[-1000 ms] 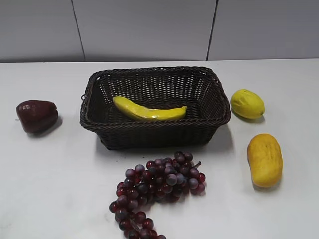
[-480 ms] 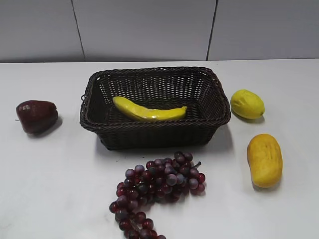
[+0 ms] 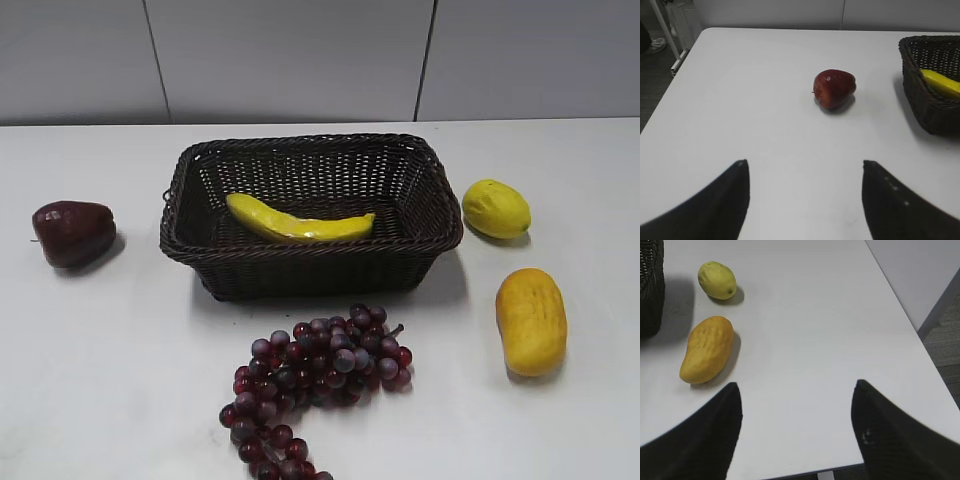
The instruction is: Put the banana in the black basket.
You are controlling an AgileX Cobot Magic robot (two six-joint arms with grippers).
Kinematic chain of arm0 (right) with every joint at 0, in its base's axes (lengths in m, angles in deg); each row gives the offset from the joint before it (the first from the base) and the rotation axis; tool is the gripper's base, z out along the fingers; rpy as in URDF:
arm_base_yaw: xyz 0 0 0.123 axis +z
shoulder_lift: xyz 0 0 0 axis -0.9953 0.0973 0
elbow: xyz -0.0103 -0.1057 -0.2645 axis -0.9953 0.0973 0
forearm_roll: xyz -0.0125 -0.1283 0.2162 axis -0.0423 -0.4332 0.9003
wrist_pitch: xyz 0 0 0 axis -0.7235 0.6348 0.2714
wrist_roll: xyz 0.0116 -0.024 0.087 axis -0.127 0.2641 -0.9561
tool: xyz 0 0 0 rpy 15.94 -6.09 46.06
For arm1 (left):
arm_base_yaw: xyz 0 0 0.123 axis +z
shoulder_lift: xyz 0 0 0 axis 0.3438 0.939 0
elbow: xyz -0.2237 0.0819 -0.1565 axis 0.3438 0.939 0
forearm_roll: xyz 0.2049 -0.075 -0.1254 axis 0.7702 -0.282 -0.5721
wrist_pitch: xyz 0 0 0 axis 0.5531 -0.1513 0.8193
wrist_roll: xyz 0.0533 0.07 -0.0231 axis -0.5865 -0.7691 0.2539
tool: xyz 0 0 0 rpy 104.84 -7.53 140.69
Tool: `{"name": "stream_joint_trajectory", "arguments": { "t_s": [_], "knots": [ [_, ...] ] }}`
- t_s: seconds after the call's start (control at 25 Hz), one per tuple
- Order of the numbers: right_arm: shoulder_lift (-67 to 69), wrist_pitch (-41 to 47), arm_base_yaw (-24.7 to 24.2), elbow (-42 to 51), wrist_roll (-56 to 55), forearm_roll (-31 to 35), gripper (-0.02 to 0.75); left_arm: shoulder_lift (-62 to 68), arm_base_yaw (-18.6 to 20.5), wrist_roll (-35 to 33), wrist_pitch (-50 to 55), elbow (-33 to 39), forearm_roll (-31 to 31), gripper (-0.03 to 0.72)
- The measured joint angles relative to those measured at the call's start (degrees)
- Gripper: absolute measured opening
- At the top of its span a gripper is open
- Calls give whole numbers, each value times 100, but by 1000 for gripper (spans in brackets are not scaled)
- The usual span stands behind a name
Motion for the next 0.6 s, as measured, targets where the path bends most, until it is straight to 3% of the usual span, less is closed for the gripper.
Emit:
{"name": "stream_joint_trajectory", "arguments": {
  "t_s": [0.6],
  "knots": [
    [0,0,0,0,0,0,551,0,110,0,0,0,0,489]
  ]
}}
